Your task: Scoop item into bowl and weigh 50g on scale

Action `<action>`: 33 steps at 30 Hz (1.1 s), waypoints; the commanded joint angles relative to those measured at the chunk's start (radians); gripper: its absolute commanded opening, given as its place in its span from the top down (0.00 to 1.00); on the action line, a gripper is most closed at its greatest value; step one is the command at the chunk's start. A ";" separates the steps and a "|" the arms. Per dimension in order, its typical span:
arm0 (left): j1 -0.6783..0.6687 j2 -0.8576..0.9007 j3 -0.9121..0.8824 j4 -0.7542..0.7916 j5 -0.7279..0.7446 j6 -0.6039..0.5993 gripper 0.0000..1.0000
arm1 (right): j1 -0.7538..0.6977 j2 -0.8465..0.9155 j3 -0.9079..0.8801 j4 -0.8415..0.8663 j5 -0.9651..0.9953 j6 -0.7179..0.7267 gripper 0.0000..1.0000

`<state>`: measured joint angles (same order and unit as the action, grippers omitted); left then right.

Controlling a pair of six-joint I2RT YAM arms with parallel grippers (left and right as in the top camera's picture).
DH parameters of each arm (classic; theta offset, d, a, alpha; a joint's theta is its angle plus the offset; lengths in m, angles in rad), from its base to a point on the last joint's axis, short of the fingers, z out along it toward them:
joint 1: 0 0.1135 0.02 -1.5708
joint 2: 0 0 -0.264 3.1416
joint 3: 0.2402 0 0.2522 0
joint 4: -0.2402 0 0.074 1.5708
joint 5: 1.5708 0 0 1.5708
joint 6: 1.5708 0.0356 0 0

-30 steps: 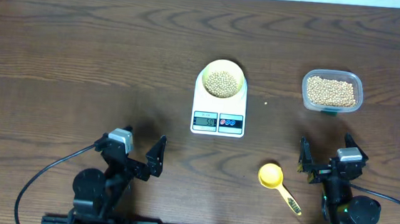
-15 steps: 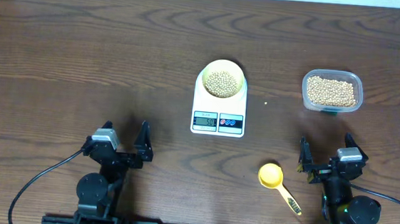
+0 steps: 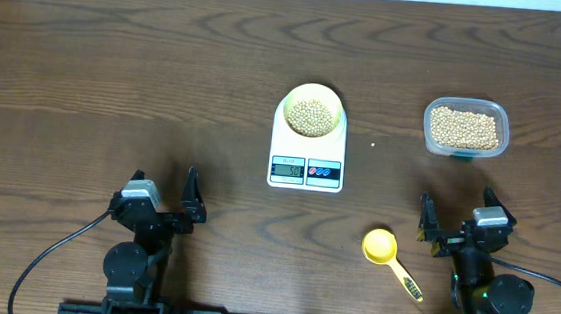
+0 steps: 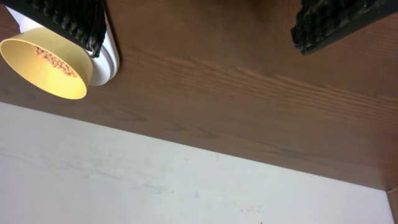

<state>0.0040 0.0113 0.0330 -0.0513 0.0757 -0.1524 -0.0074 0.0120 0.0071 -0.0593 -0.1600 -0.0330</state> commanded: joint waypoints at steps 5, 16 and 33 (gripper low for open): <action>0.003 0.026 -0.029 -0.013 0.010 0.020 0.02 | -0.007 -0.005 -0.001 -0.005 0.000 0.010 0.01; 0.003 0.032 -0.029 -0.013 0.010 0.021 0.02 | -0.007 -0.005 -0.001 -0.005 -0.001 0.010 0.01; 0.005 -0.005 -0.029 -0.012 0.010 0.021 0.02 | -0.007 -0.005 -0.001 -0.005 -0.001 0.010 0.01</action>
<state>0.0040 0.0387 0.0330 -0.0513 0.0757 -0.1520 -0.0074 0.0120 0.0071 -0.0593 -0.1600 -0.0330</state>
